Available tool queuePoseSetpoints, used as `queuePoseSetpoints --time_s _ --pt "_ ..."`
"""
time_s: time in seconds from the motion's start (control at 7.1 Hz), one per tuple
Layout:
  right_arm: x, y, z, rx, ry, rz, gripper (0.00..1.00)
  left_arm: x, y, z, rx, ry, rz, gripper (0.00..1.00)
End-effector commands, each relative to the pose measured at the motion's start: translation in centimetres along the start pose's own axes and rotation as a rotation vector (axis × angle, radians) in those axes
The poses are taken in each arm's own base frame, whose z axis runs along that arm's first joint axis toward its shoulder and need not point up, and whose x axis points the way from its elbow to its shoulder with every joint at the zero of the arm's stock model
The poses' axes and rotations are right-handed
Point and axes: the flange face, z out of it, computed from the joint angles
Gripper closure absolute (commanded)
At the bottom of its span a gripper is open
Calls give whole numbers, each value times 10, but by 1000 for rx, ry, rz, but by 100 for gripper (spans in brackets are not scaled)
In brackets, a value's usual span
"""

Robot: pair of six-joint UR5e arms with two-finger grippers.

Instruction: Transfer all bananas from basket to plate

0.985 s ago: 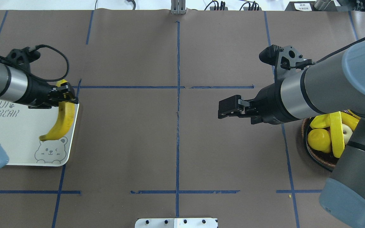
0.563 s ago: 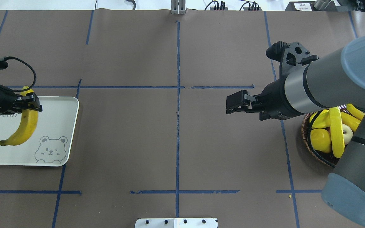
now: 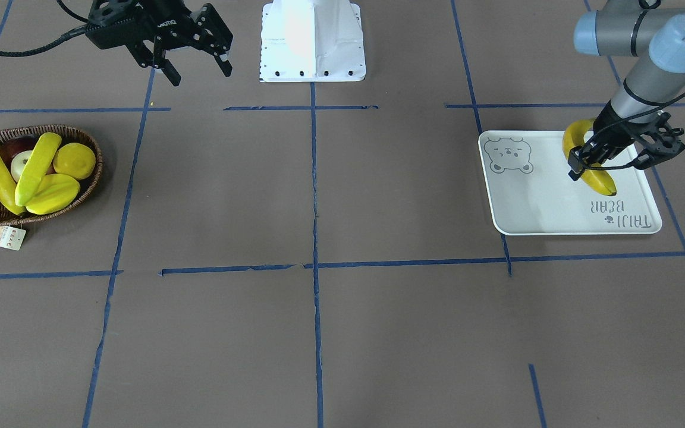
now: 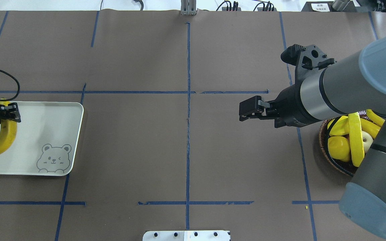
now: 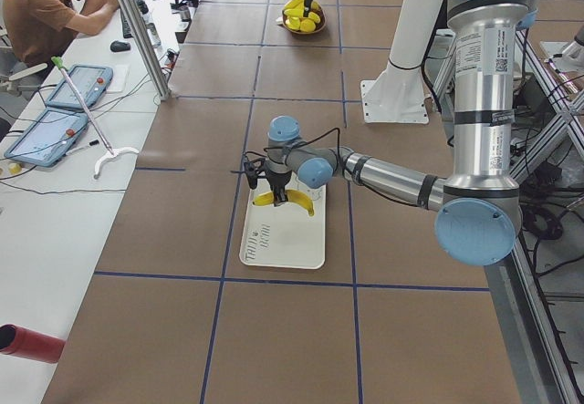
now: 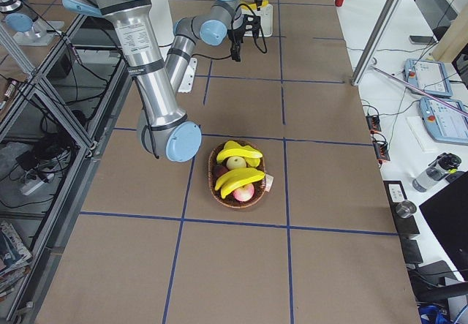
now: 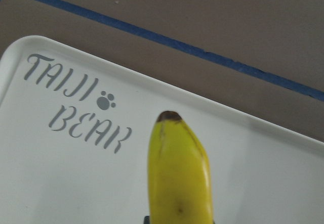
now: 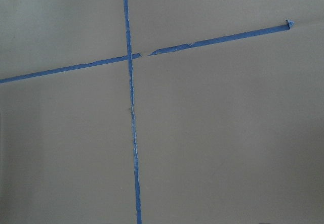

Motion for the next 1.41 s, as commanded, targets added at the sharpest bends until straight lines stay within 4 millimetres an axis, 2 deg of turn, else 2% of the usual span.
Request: queuePoseSetpoints --time_s 0.0,0.28,0.42,0.56,0.7,0.84,1.13,1.27 --pt "-1 0 1 1 4 1 0 -37 -16 32 -12 -74 66 100" --pt "-1 0 2 4 5 1 0 -46 -18 44 -23 -96 53 100" --pt "1 0 3 5 8 -1 0 -42 -19 43 -22 -91 54 100" --pt "0 0 2 6 5 -2 0 -42 -20 43 -21 -91 55 78" --pt "0 0 3 -8 14 4 0 -42 -20 42 -20 -91 59 16" --pt "0 -1 3 -15 48 21 0 -43 -21 41 -18 -90 58 0" --pt "-8 -5 -2 -7 45 26 0 -53 -41 17 13 -63 121 0" --pt "-3 -9 -8 1 46 33 0 -46 -43 7 24 -51 127 0"
